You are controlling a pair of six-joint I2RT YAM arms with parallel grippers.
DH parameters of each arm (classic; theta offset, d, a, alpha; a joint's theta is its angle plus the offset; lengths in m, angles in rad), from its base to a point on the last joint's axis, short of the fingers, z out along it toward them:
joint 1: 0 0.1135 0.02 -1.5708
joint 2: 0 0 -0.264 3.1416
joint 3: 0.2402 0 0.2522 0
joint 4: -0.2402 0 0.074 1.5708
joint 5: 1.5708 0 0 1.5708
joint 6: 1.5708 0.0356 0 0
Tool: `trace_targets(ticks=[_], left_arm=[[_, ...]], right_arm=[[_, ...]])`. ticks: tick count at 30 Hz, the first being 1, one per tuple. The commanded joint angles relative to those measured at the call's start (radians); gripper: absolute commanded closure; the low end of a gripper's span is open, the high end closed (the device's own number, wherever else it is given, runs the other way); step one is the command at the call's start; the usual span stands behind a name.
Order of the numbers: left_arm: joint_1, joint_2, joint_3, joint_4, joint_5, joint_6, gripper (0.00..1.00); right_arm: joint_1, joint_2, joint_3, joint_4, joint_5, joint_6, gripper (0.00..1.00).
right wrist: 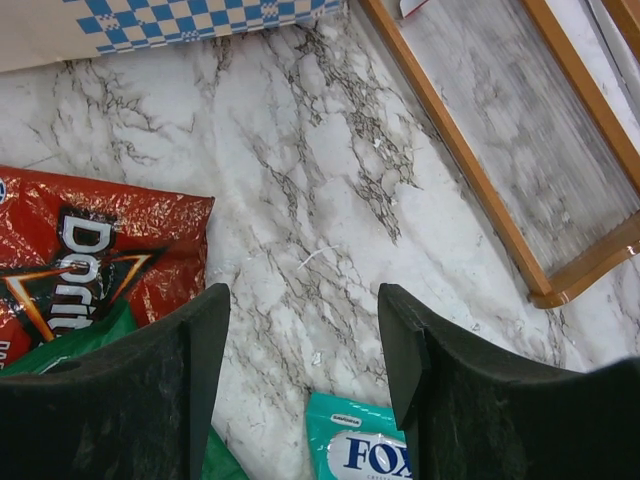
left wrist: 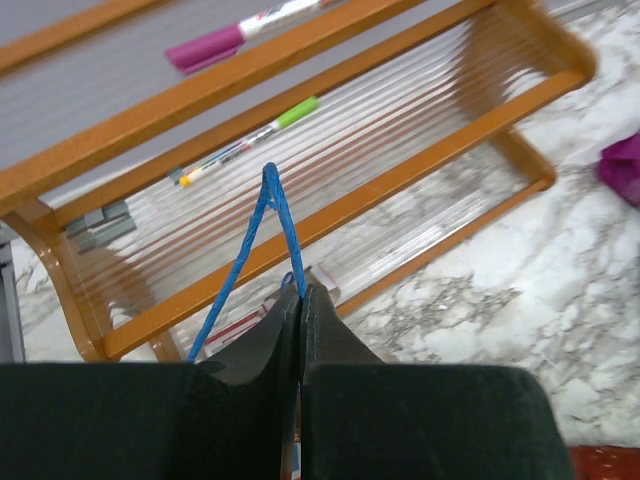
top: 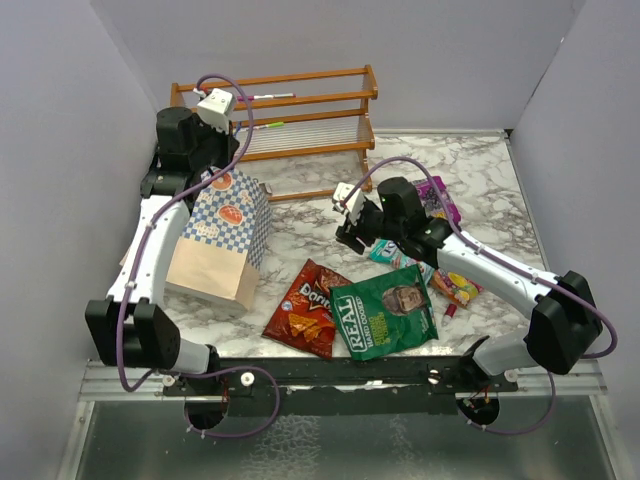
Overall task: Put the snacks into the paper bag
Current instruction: Adjust the paper bag at the center of the board.
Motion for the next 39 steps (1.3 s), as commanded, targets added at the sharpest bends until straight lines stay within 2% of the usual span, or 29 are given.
trace_targets(ticks=[1,12,20,27,34,36,39], left_arm=[[-0.037,-0.108,-0.009,-0.017,0.100,-0.072,1.00],[-0.096,-0.175,0.069,-0.064,0.164,-0.131,1.00],[-0.119,-0.161,0.100,-0.048,0.245,-0.135,1.00],[-0.134,-0.191,0.118,-0.051,0.345,-0.129,1.00],[-0.134,-0.260,0.036,-0.108,0.486,-0.049,1.00],[-0.134,-0.275,0.025,-0.146,0.520,0.010,1.00],[-0.134,-0.313,-0.002,-0.200,0.544,0.075,1.00]], right_arm=[[-0.003,-0.009,0.001,0.044,0.008,0.018,0.38],[-0.008,-0.029,-0.032,0.095,0.044,0.145,0.29],[-0.031,-0.079,-0.076,0.149,0.088,0.171,0.28],[-0.091,-0.085,-0.050,0.124,0.036,0.248,0.28],[-0.092,-0.055,-0.047,0.166,0.001,0.297,0.24],[-0.092,-0.040,-0.032,0.169,-0.016,0.286,0.19],[-0.092,-0.018,-0.005,0.190,-0.030,0.289,0.18]])
